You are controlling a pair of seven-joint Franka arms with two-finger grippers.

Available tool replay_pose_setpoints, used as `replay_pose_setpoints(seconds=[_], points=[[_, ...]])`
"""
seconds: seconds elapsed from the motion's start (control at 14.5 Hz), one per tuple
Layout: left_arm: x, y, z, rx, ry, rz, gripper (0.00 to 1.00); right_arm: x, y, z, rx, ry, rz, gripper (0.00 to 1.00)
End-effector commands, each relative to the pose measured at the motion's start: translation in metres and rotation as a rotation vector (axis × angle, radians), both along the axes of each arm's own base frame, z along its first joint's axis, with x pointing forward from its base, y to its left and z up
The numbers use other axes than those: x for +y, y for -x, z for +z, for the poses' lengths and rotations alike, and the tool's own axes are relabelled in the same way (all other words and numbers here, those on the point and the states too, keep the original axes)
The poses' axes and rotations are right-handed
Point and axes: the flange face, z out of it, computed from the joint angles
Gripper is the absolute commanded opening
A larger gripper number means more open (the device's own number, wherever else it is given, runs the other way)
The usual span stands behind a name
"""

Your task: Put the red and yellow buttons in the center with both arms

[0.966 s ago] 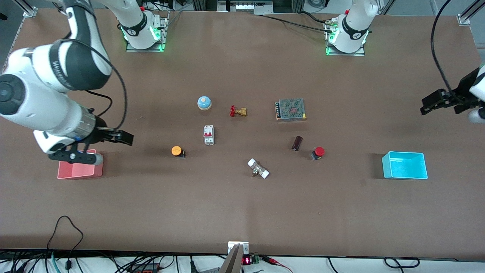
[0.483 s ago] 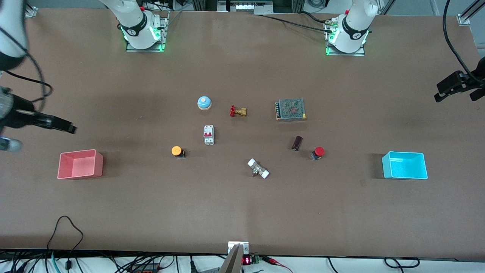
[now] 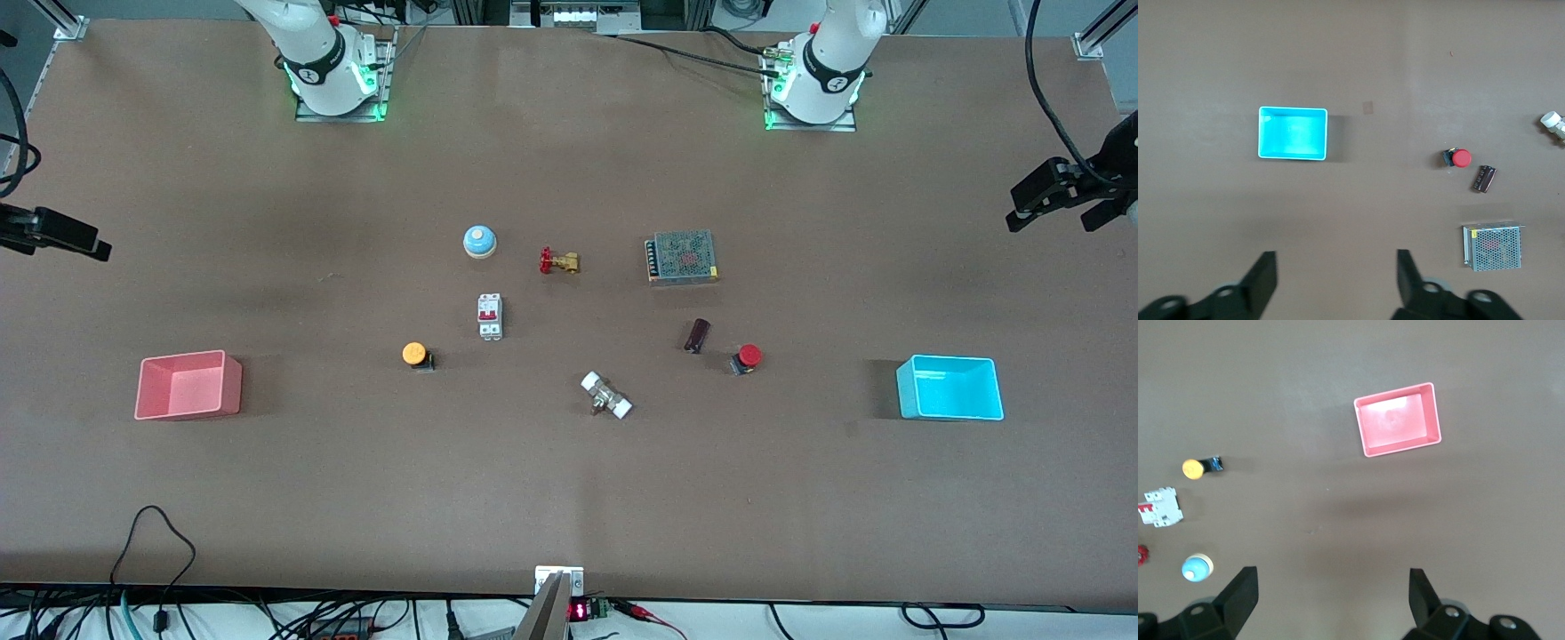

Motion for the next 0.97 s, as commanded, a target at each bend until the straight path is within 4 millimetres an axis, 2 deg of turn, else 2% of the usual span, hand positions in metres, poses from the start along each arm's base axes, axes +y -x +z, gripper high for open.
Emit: replay_pose_setpoints(seconds=[0.0,0.07,0.14,0.48,0.9], points=[[0.004,0.011,0.007,0.007,0.0,0.007,0.4,0.006,0.019,0.003,-0.007,0.005,0.03,1.0],[0.004,0.014,0.011,0.013,-0.002,0.004,0.97,0.007,0.024,0.004,-0.01,0.021,0.035,1.0],[0.004,0.018,0.016,0.002,-0.002,0.004,1.0,0.008,0.028,0.002,-0.005,0.034,0.04,1.0],[0.004,0.023,0.029,-0.023,0.013,0.012,1.0,0.008,0.045,0.007,0.005,0.033,0.039,1.0],[0.002,0.018,0.018,-0.008,0.013,0.006,1.0,0.008,0.047,0.01,0.005,0.033,0.038,1.0]])
